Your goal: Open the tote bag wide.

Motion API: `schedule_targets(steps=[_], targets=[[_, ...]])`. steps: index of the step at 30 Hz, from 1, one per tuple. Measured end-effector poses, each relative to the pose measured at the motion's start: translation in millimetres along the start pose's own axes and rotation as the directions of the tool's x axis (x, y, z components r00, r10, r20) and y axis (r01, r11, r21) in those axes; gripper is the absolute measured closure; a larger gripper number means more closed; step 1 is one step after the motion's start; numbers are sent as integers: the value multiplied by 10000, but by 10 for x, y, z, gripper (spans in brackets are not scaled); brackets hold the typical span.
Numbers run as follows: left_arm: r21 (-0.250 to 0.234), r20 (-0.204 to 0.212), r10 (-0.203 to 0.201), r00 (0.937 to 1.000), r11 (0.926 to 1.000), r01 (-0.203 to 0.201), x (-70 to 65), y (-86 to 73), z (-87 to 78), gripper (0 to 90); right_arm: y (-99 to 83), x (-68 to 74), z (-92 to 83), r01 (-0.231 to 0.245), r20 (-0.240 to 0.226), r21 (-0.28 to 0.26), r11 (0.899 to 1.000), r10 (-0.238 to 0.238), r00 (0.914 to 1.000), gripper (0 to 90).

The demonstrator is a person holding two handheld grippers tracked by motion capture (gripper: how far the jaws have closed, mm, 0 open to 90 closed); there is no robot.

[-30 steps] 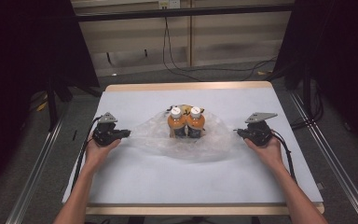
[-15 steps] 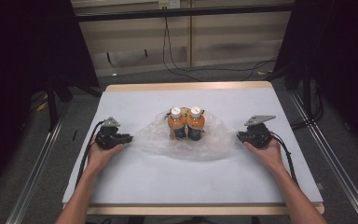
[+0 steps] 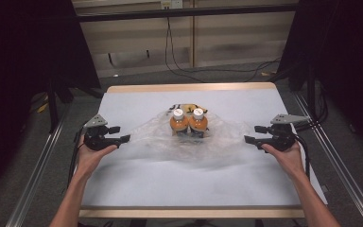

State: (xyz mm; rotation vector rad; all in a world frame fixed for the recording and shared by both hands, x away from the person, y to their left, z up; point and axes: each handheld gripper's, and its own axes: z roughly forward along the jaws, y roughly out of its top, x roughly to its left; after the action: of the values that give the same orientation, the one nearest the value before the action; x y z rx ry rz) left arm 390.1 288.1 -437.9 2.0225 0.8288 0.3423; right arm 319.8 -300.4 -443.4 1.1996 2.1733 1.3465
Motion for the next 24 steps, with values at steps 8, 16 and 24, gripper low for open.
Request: schedule_targets(steps=[8,16,24], targets=[[-873,-150,208,9997,9959,-220,-28,135,-318,311,87,112,-236,469,93,-376,9982,-466,9989,345],[-1007,547,975,9937,9907,-916,-203,315,-262,483,337,288,-63,923,-512,-693,9933,-959,9941,548],[-370,1708,1709,9704,9853,-1670,-521,531,229,728,591,446,299,1504,-1304,-338,9880,-1536,9795,787]])
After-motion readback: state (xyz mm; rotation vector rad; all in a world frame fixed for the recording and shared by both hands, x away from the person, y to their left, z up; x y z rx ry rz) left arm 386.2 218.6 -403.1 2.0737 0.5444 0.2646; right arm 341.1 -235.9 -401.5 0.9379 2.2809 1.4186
